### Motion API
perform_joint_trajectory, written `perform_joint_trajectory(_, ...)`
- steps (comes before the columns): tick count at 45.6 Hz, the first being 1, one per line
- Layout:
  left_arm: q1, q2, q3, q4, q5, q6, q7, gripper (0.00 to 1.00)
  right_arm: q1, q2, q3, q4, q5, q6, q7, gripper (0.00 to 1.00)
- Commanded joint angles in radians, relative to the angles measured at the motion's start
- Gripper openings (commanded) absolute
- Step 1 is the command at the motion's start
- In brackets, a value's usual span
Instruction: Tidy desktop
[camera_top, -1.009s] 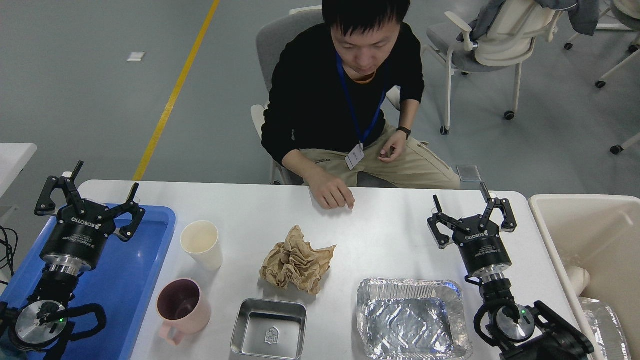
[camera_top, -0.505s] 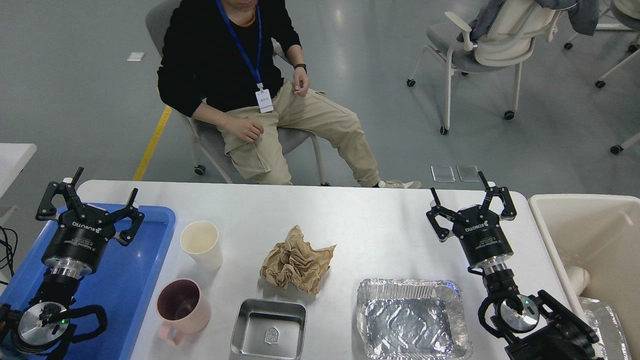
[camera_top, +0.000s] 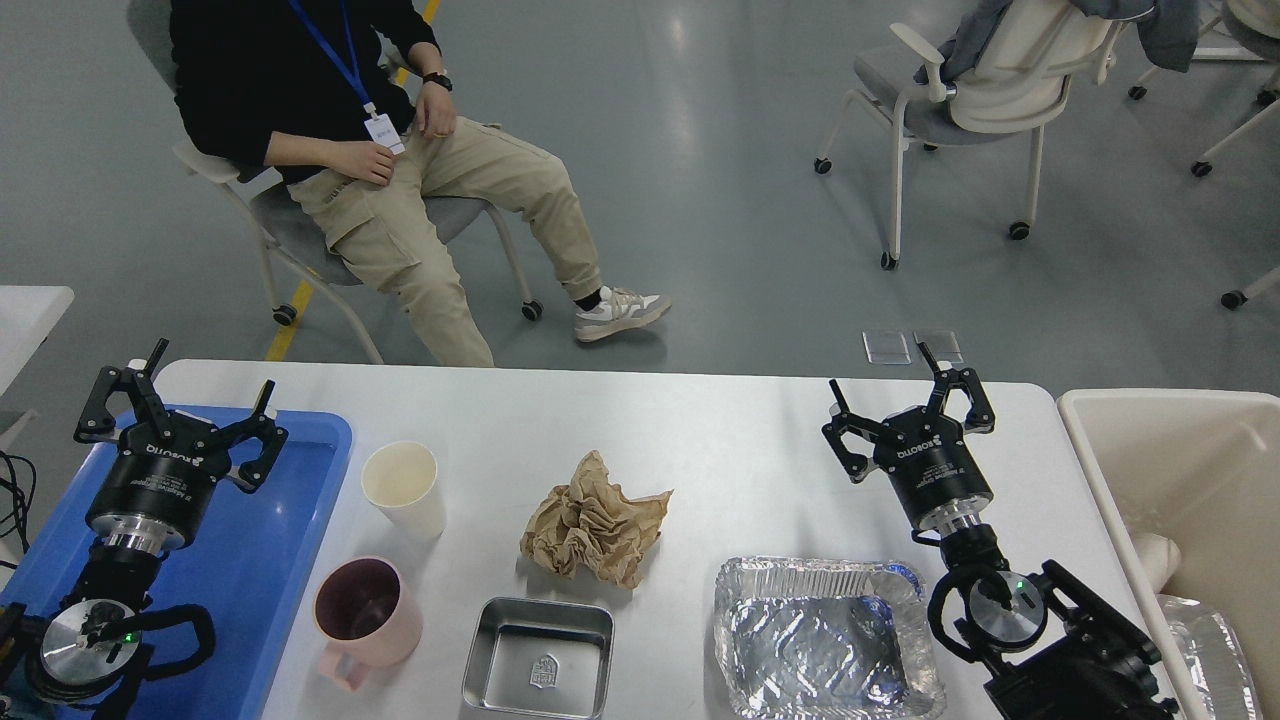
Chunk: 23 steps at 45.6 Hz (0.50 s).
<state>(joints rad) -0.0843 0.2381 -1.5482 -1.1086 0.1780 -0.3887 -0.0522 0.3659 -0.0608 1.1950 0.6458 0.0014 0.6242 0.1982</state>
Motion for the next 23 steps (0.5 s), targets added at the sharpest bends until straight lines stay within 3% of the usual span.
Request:
perform_joint_trajectory(1, 0.000, 0.000, 0.000, 0.006, 0.000, -0.001, 0.000, 0.97, 0.005, -0.001, 0.000, 0.000, 0.002, -0.035, -0.002, 1.00)
perform_joint_trajectory(23, -0.058, 0.006, 0.000, 0.041, 0.011, 0.044, 0.000, 0.97, 0.005, -0.002, 0.008, 0.031, 0.008, -0.077, 0.000, 1.00)
